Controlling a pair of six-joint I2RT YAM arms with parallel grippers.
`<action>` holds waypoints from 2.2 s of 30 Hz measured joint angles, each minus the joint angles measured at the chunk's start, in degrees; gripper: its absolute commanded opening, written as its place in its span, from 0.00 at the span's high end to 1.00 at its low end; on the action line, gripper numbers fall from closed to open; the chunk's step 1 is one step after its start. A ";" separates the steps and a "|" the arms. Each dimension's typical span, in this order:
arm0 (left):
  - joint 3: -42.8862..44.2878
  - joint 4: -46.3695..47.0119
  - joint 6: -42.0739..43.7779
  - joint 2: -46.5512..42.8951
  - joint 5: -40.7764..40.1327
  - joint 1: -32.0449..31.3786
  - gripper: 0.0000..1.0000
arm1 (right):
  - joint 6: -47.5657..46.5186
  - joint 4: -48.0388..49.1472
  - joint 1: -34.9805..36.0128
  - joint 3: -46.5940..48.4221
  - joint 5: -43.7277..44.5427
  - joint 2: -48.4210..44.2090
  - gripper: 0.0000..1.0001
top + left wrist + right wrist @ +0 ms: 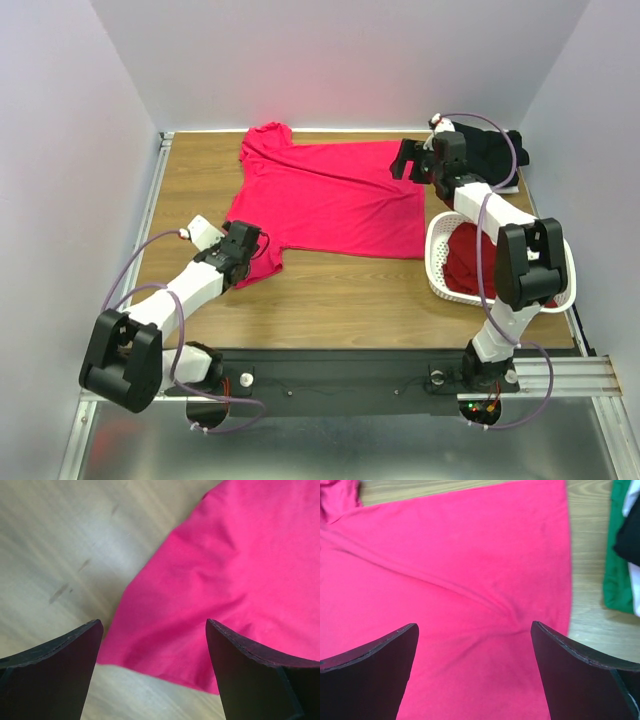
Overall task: Fold and stack the t-shirts
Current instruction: Flatten the tshirt out
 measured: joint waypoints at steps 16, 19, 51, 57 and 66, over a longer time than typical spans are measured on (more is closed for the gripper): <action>-4.07 -3.02 -3.63 1.22 8.83 0.02 0.20 | 0.59 0.11 -1.44 -0.02 -0.09 0.11 0.00; -4.59 -2.67 -3.56 1.22 8.85 0.15 0.27 | 0.66 0.20 -1.62 -0.02 -0.09 0.11 0.00; -10.16 7.43 6.08 -7.67 11.82 2.19 1.00 | 1.07 1.46 -1.97 -0.33 -0.66 1.42 0.00; -10.19 21.53 16.00 -6.88 13.97 2.36 1.00 | 1.16 2.01 -2.05 -2.91 -2.91 1.42 0.00; -0.61 35.47 28.65 12.52 17.35 2.40 1.00 | 1.31 3.72 2.29 -7.41 -3.10 1.42 0.00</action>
